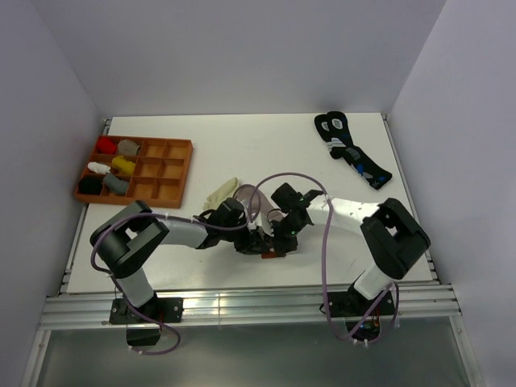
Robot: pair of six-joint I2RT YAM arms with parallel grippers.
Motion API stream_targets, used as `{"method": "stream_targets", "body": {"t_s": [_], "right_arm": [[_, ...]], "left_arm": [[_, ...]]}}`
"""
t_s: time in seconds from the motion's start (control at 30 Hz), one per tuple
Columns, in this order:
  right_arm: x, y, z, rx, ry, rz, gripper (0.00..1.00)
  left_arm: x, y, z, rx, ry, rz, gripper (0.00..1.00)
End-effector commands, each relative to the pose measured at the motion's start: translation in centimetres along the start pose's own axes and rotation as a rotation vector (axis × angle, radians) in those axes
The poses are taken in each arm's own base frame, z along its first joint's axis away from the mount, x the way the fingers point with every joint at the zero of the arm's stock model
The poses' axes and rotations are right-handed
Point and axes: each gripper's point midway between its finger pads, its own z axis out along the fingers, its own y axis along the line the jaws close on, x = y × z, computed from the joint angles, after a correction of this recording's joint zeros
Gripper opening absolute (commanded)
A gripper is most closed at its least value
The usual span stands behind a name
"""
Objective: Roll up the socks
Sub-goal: Roll the sock at the center of the board.
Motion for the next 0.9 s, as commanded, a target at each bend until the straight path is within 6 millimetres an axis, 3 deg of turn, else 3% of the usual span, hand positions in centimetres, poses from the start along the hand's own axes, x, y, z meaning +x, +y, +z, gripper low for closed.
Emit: {"method": "stream_targets", "body": {"t_s": [0.0, 0.1, 0.37, 0.47, 0.5, 0.57, 0.6, 0.7, 0.87], "right_arm": [[1.7, 2.2, -0.7, -0.173, 0.051, 0.114, 0.03], [1.8, 1.9, -0.8, -0.225, 0.057, 0.17, 0.03], [1.1, 0.9, -1.6, -0.348, 0.071, 0.301, 0.03], [1.2, 0.7, -1.5, -0.397, 0.091, 0.342, 0.03], [1.4, 0.6, -1.2, -0.417, 0.102, 0.357, 0.04], [1.3, 0.4, -1.3, -0.44, 0.116, 0.373, 0.04], [1.5, 0.4, -1.0, -0.459, 0.125, 0.385, 0.04], [1.0, 0.3, -1.0, -0.495, 0.129, 0.413, 0.04], [0.5, -0.4, -1.1, -0.488, 0.13, 0.423, 0.04]], "left_arm": [[-1.4, -1.3, -0.3, 0.044, -0.127, 0.039, 0.22], [-1.9, -1.8, -0.8, 0.06, -0.194, 0.067, 0.29], [-2.5, -2.2, -2.5, 0.082, -0.357, 0.174, 0.37], [-2.5, -2.9, -3.0, 0.08, -0.424, 0.297, 0.39], [-1.5, -3.5, -3.0, 0.089, -0.412, 0.401, 0.39], [-2.0, -3.9, -3.3, 0.054, -0.488, 0.49, 0.39], [-1.1, -4.2, -3.2, 0.054, -0.485, 0.579, 0.39], [-0.5, -5.3, -3.8, 0.094, -0.516, 0.679, 0.41], [-0.5, -5.4, -3.5, 0.091, -0.516, 0.772, 0.43]]}}
